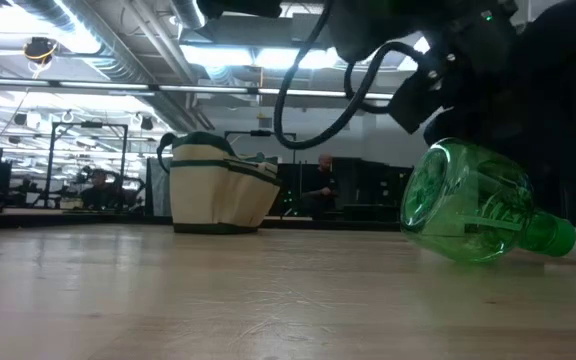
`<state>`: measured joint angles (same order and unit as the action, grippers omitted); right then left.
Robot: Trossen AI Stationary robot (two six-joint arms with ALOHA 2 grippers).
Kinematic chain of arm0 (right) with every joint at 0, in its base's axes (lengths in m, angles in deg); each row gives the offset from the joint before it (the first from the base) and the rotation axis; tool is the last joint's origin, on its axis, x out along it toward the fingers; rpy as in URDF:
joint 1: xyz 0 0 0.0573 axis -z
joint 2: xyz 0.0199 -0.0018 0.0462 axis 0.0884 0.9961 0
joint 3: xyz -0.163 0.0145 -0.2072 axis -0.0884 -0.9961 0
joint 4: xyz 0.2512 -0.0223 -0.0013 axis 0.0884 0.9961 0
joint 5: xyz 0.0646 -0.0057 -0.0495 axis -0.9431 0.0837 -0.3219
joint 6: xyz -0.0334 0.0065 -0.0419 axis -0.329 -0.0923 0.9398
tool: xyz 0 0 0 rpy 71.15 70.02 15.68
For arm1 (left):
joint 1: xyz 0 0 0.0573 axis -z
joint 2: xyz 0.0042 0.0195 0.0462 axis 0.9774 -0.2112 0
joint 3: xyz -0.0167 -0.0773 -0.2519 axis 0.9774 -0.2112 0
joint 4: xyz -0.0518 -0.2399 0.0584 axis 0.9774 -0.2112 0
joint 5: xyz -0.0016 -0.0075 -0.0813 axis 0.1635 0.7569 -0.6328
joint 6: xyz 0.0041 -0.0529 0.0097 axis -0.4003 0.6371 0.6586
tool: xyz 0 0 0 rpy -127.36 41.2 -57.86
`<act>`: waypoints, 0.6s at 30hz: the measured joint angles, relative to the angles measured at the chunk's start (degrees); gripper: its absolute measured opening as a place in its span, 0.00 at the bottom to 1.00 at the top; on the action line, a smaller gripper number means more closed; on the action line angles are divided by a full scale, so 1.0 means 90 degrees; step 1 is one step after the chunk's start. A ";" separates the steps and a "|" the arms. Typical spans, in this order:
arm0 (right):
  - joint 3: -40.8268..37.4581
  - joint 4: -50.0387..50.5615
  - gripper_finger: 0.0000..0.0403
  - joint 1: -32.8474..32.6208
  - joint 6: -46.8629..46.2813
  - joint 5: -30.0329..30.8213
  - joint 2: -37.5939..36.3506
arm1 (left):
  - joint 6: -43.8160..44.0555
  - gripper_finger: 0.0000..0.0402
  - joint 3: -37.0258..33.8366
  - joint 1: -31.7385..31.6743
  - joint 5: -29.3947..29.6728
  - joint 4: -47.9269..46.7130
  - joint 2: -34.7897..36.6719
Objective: Pick & Place Garden tools in Gardening bag
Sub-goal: Put the spray bottle into the gardening bag
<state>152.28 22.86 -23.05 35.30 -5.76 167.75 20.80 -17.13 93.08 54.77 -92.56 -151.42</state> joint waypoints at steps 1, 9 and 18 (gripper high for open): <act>-0.0001 -0.0001 0.39 0.0026 0.0093 -0.0002 0.0022 | 0.0000 0.25 0.0000 0.0000 0.0000 -0.0007 0.0000; 0.0004 -0.0458 0.39 0.0459 0.0237 -0.0187 0.0048 | 0.0000 0.25 0.0000 0.0000 0.0000 -0.0014 0.0000; 0.0491 -0.1456 0.39 0.1343 0.0236 -0.0859 0.0063 | 0.0006 0.25 0.0007 0.0000 0.0273 -0.0085 0.0041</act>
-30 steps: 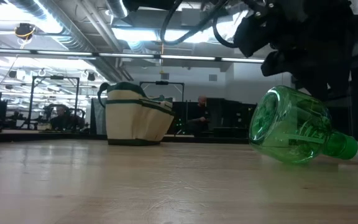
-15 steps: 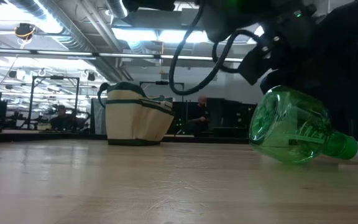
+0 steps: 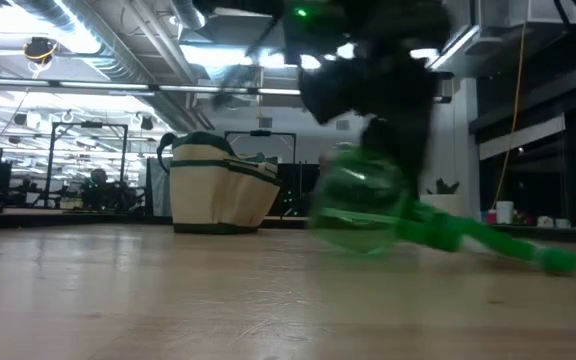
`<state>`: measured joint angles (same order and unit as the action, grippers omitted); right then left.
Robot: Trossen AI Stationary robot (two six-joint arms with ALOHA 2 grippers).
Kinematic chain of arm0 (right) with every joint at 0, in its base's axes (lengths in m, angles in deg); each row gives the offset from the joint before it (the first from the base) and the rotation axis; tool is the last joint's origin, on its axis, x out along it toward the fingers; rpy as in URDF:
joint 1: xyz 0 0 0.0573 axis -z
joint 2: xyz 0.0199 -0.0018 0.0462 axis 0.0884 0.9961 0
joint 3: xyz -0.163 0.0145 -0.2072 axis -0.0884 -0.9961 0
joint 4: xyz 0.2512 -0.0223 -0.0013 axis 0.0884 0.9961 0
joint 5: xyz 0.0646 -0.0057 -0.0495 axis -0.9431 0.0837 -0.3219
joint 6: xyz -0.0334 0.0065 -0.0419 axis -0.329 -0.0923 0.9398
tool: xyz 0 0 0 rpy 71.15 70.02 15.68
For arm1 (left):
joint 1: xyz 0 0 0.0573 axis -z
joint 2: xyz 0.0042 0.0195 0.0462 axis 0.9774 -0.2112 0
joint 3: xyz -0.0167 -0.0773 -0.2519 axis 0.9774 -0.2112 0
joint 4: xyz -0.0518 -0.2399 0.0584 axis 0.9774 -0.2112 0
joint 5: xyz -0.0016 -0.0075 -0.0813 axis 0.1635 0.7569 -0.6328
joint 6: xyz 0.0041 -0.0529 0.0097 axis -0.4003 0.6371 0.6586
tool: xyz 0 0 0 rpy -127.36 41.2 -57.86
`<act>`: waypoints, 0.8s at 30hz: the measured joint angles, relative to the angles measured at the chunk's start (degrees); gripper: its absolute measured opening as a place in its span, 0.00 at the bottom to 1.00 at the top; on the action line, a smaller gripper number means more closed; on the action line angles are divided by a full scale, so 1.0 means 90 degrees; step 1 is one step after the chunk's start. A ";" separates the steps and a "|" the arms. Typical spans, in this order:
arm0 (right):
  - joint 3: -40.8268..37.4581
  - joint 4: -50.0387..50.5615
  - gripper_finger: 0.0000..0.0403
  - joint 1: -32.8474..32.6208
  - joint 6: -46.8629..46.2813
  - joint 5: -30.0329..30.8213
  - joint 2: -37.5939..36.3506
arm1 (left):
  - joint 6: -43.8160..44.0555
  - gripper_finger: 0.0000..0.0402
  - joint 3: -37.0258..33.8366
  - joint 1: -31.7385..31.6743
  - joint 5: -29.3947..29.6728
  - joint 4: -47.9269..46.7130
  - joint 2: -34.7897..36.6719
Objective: Pick & Place Garden tools in Gardening bag
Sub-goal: Put the spray bottle into the gardening bag
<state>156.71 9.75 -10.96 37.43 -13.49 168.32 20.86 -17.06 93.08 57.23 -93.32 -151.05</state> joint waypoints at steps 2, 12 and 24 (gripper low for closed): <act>0.0179 -0.0432 0.39 0.0170 0.0003 -0.0007 0.0004 | 0.0004 0.25 0.0018 0.0001 0.0399 -0.0020 0.0059; 0.0557 -0.1454 0.39 0.0713 0.0670 -0.0390 -0.0023 | -0.0266 0.25 -0.0029 0.0618 0.3398 -0.0184 0.0150; 0.0537 -0.0052 0.39 0.0255 0.2288 -0.1149 -0.0407 | -0.0080 0.25 -0.0017 0.0845 0.2689 -0.0280 0.0939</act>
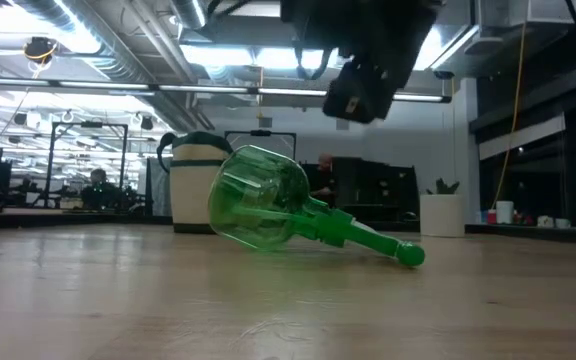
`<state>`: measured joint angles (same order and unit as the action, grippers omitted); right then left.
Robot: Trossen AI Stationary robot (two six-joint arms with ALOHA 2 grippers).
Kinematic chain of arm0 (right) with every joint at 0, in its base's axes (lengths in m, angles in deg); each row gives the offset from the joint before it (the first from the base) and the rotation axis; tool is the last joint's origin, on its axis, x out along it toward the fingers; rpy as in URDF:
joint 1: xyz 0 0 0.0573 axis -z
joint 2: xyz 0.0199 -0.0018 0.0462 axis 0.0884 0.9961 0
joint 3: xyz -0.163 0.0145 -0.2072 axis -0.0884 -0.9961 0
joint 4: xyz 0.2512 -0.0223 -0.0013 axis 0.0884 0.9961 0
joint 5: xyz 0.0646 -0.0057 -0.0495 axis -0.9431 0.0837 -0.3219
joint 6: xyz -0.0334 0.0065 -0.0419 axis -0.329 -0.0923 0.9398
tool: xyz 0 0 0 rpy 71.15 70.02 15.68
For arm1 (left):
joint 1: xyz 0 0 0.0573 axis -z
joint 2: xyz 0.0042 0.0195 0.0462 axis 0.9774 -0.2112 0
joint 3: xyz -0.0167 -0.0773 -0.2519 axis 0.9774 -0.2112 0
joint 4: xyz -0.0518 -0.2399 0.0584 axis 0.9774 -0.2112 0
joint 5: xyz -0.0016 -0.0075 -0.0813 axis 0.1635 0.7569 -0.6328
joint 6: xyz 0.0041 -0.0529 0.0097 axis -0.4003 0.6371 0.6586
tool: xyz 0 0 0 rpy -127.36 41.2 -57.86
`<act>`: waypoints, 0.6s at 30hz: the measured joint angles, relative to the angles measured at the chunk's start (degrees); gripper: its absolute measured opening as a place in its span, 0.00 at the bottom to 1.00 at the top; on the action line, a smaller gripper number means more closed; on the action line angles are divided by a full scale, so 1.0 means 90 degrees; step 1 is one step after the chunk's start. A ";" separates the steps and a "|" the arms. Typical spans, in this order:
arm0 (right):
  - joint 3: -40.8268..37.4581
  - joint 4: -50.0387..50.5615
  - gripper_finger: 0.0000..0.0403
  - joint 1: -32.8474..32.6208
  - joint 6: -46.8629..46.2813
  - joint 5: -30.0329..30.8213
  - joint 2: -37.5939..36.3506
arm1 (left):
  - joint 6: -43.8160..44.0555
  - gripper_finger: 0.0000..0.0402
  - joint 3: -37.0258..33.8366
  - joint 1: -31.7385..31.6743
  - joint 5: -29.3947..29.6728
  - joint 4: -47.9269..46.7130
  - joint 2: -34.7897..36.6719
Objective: Pick & Place Garden tools in Gardening bag
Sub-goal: Put the spray bottle into the gardening bag
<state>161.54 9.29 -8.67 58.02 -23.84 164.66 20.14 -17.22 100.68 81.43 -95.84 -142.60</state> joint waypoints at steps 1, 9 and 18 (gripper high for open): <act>0.0000 0.0061 0.39 -0.0059 0.0029 -0.0006 -0.0067 | 0.0011 0.25 0.0000 -0.0002 -0.0171 -0.0071 0.0044; -0.0034 0.0721 0.39 -0.0676 -0.0300 0.0125 -0.0609 | 0.0071 0.25 0.0002 -0.0096 -0.2149 -0.0431 0.0424; -0.0044 0.0804 0.39 -0.1645 -0.2273 0.2755 -0.1430 | 0.0269 0.25 0.0005 -0.0087 -0.3018 -0.0390 0.0256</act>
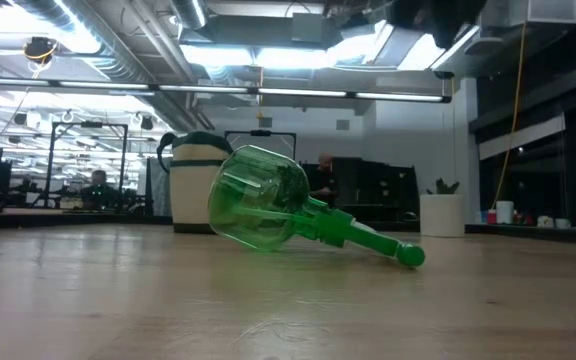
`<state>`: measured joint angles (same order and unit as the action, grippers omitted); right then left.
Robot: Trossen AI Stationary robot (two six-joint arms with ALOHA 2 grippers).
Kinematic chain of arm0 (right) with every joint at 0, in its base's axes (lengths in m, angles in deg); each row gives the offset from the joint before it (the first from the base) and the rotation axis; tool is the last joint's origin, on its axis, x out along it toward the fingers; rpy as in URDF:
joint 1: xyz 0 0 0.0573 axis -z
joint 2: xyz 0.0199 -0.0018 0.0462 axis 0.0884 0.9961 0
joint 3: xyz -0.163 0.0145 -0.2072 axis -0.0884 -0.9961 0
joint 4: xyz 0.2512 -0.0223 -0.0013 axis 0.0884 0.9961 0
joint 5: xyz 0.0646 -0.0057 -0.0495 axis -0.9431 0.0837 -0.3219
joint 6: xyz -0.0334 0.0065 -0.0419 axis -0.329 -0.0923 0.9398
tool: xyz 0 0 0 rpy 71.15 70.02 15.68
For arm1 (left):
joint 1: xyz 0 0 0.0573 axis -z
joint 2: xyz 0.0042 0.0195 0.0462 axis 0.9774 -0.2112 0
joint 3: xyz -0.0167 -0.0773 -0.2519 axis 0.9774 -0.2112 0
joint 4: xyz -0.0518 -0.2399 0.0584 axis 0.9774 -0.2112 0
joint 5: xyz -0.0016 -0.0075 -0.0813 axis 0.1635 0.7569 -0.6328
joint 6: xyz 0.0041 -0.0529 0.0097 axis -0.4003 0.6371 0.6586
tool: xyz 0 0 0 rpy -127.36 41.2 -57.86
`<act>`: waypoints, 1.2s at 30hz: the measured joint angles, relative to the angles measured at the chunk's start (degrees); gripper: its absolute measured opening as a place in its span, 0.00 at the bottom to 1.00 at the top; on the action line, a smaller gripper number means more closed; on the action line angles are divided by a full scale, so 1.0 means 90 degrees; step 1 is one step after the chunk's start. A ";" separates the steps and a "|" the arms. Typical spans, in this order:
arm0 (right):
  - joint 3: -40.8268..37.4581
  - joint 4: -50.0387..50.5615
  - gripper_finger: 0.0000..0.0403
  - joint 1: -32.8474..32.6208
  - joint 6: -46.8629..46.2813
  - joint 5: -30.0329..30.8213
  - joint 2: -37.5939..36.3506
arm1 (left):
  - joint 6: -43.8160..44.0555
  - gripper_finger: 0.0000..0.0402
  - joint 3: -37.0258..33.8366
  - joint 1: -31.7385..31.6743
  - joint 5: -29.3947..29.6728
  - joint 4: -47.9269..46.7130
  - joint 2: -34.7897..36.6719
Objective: Pick & Place Garden tools in Gardening bag
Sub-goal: Put the spray bottle into the gardening bag
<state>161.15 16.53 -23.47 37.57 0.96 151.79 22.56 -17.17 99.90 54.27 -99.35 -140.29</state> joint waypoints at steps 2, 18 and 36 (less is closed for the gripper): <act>-0.0013 0.0001 0.39 -0.0204 -0.0213 0.0563 -0.0211 | 0.0044 0.25 0.0000 -0.0012 0.0006 0.0044 -0.0055; -0.2944 -0.0966 0.39 -0.0532 -0.0520 0.1678 -0.2597 | 0.0070 0.25 0.0000 -0.0012 0.0098 0.0270 -0.0292; -0.6742 -0.4691 0.39 0.0195 0.1881 0.1810 -0.5078 | 0.0069 0.25 0.0005 -0.0013 0.0228 0.0200 -0.0318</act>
<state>100.47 -25.70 -21.71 54.50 17.25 106.08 23.18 -17.13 99.78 56.33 -97.55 -143.15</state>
